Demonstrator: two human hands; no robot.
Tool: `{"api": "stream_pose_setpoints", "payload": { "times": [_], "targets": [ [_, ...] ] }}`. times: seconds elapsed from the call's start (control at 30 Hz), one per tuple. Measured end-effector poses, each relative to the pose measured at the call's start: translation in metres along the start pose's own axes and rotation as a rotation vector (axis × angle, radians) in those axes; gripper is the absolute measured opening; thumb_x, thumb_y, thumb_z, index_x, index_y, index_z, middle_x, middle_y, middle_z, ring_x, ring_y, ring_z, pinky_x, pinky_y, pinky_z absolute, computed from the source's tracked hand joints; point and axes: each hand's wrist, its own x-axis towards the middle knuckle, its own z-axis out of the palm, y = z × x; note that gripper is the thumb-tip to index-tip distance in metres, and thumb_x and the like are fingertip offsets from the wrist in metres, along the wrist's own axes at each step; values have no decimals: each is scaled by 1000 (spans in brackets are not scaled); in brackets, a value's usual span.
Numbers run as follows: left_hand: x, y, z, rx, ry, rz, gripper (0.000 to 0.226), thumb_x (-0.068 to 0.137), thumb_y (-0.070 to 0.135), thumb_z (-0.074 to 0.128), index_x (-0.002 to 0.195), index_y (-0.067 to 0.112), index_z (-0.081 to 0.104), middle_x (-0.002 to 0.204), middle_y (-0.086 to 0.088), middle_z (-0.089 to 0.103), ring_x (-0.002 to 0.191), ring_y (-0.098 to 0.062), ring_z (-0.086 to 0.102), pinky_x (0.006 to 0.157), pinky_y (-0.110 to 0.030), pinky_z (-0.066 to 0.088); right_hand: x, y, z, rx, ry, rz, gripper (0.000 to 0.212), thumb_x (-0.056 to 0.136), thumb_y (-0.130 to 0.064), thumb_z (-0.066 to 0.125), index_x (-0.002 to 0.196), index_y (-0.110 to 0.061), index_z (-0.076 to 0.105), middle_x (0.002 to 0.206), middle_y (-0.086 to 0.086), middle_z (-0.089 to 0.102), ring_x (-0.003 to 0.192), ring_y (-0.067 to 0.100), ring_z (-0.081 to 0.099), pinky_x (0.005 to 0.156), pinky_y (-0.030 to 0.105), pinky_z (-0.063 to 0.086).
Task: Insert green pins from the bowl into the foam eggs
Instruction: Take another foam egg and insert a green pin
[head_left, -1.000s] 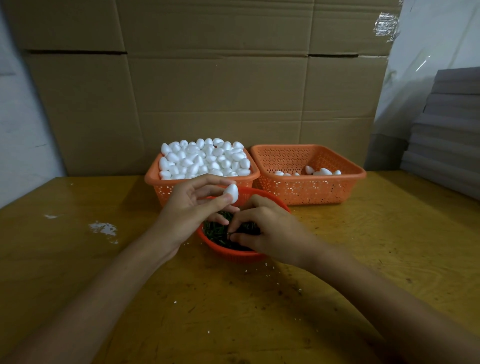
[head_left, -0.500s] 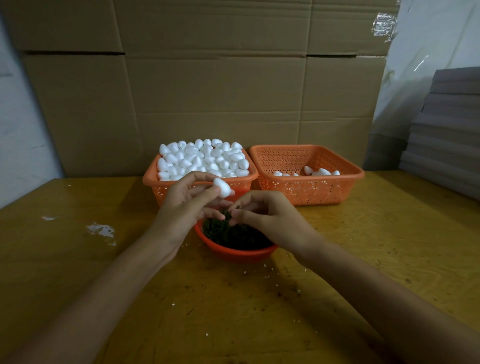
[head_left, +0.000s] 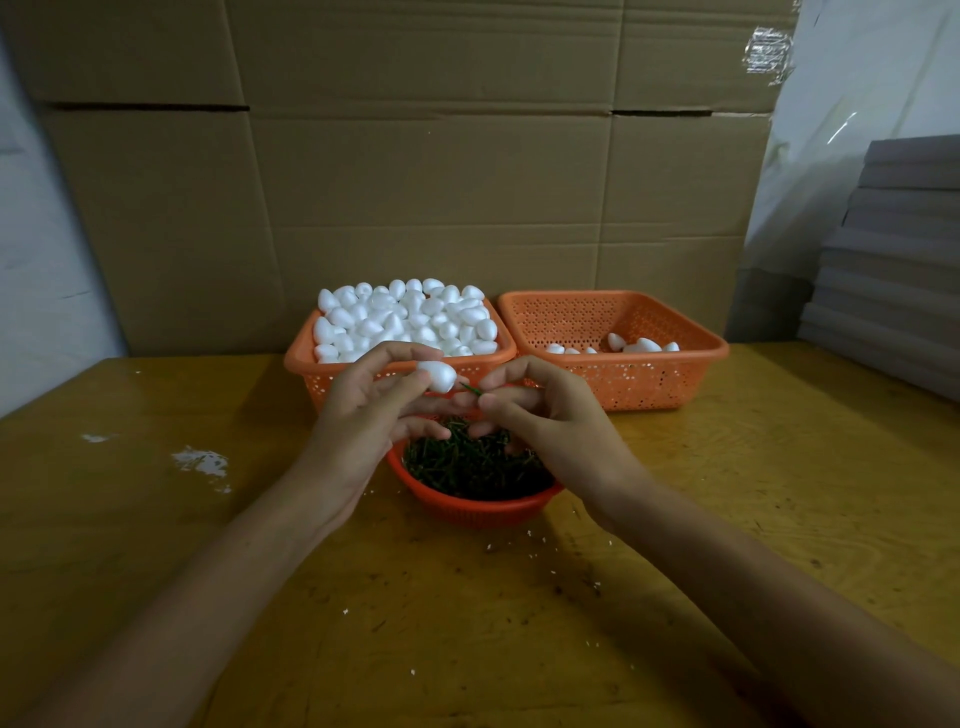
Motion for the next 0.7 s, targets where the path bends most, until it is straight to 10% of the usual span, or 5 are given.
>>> {"api": "stream_pose_setpoints", "payload": {
  "times": [0.7],
  "targets": [
    [0, 1, -2, 54, -80, -6, 22, 100, 17, 62, 120, 11, 65, 116, -15, 78, 105, -28, 76, 69, -30, 62, -1, 9, 3, -83, -1, -68, 18, 101, -10, 65, 107, -2, 49, 96, 2, 81, 74, 25, 78, 55, 23, 49]
  ]
}}
